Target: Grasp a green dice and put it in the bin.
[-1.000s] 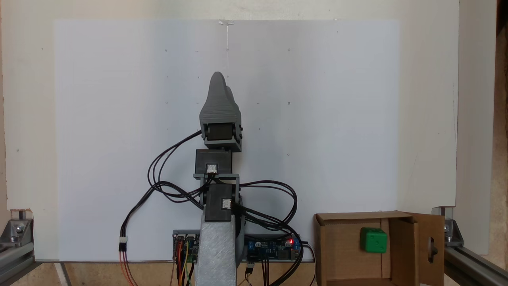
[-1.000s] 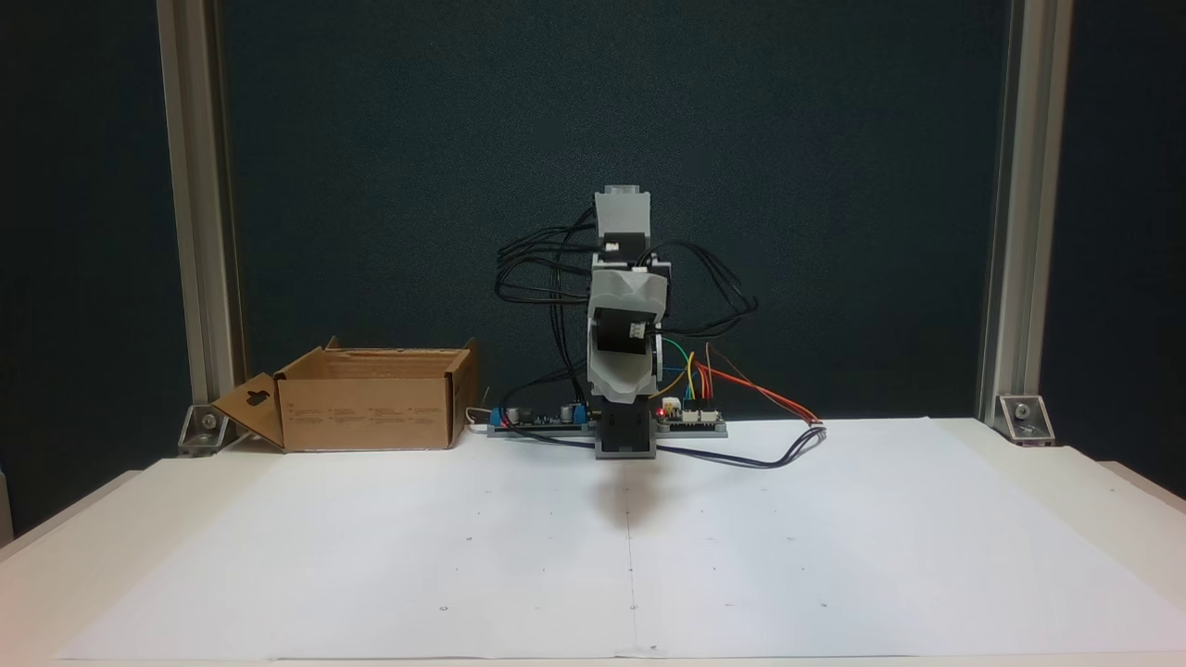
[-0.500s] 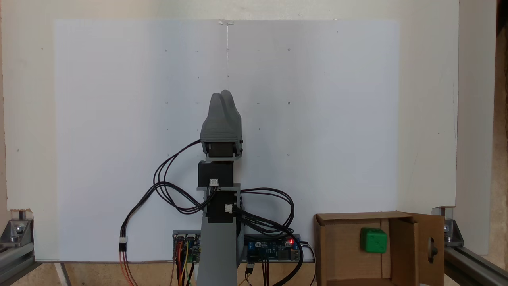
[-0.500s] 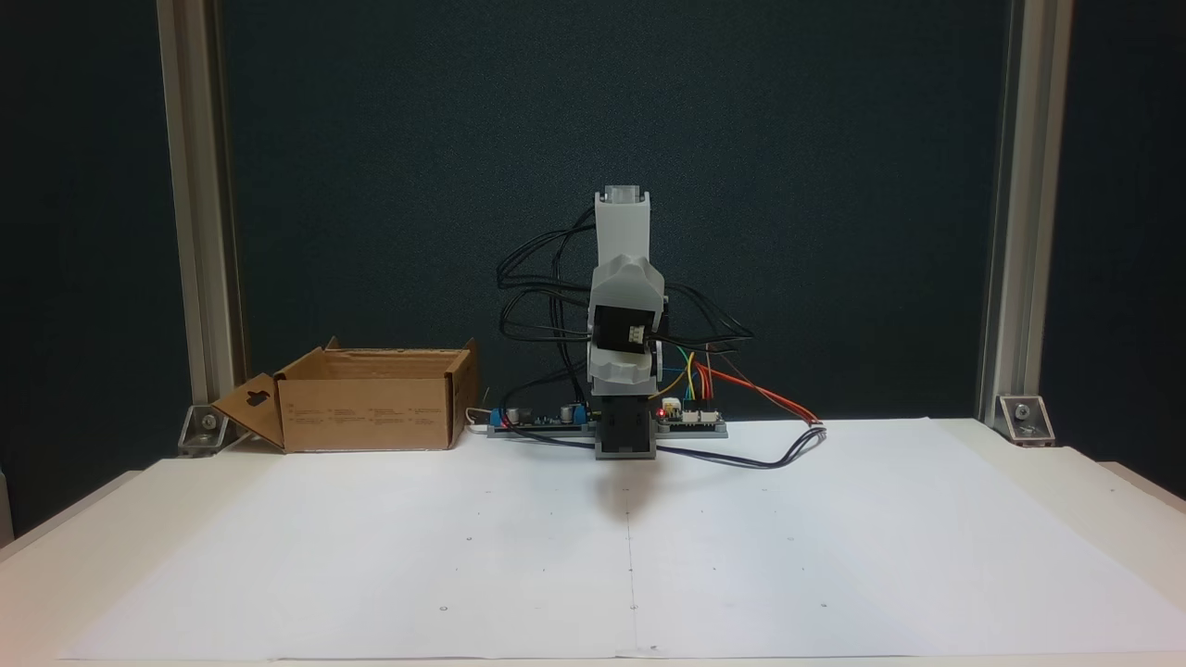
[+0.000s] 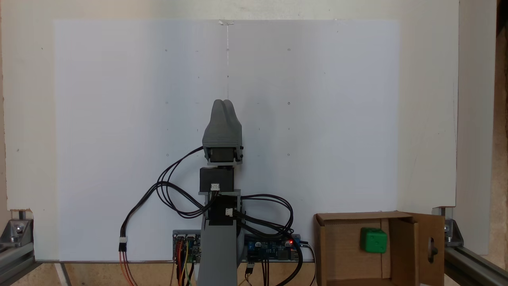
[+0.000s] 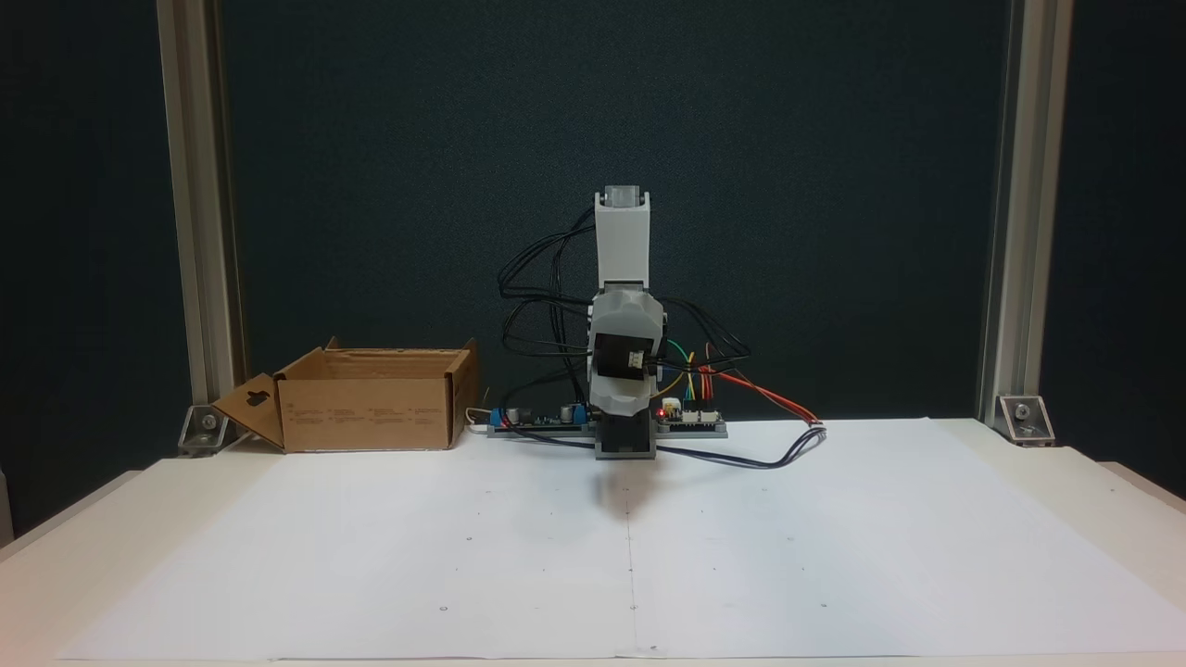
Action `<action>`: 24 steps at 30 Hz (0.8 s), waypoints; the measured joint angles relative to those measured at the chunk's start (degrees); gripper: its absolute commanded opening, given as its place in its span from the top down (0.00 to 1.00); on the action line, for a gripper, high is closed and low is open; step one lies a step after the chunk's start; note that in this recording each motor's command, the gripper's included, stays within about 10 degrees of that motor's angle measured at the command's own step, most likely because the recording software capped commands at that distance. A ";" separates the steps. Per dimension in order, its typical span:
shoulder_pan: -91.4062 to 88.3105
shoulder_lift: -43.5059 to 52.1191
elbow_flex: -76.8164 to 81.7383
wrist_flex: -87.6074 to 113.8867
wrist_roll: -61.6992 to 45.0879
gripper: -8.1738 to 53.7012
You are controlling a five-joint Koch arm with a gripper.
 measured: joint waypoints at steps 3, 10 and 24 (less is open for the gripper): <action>0.00 0.09 0.00 -2.90 0.00 0.16; 0.00 0.00 1.49 -8.53 0.00 0.16; 0.35 0.00 4.39 -17.40 0.00 0.15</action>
